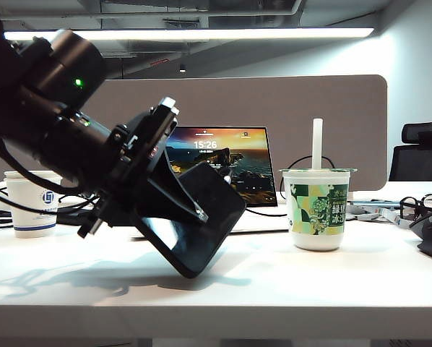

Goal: Pick up the black phone, pick up the charger plug, insert the charger plug into the phone's charging port, and finally place the connected phone back on the desk.

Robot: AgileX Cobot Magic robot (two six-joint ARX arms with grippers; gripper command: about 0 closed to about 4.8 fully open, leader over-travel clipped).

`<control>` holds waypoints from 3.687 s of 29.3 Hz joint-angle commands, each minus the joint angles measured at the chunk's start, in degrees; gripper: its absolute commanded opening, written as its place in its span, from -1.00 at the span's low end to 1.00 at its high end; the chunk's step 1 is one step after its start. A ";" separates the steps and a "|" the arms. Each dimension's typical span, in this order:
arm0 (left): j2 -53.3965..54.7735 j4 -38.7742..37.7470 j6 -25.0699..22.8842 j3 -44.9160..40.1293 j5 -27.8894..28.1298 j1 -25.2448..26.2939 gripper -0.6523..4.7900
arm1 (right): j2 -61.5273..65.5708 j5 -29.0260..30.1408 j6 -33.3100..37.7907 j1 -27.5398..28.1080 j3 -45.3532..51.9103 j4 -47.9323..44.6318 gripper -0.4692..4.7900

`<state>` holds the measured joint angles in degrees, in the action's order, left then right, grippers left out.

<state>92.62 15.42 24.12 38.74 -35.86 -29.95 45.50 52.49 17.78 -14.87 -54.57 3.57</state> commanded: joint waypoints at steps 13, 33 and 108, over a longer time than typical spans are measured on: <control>5.75 4.85 9.35 1.18 1.62 -0.07 -0.78 | 0.00 -0.02 0.22 0.00 -0.13 1.46 -0.66; 6.21 4.87 6.51 1.18 6.40 0.22 0.86 | -0.02 0.11 0.22 0.00 -0.13 3.56 -0.66; -57.07 -1.16 -24.11 -24.06 44.63 -4.17 -0.78 | -23.65 -52.52 -17.81 -0.09 34.29 5.18 -0.82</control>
<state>36.40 13.65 -0.32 15.46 8.64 -34.06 21.82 0.14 -0.10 -15.00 -20.12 9.85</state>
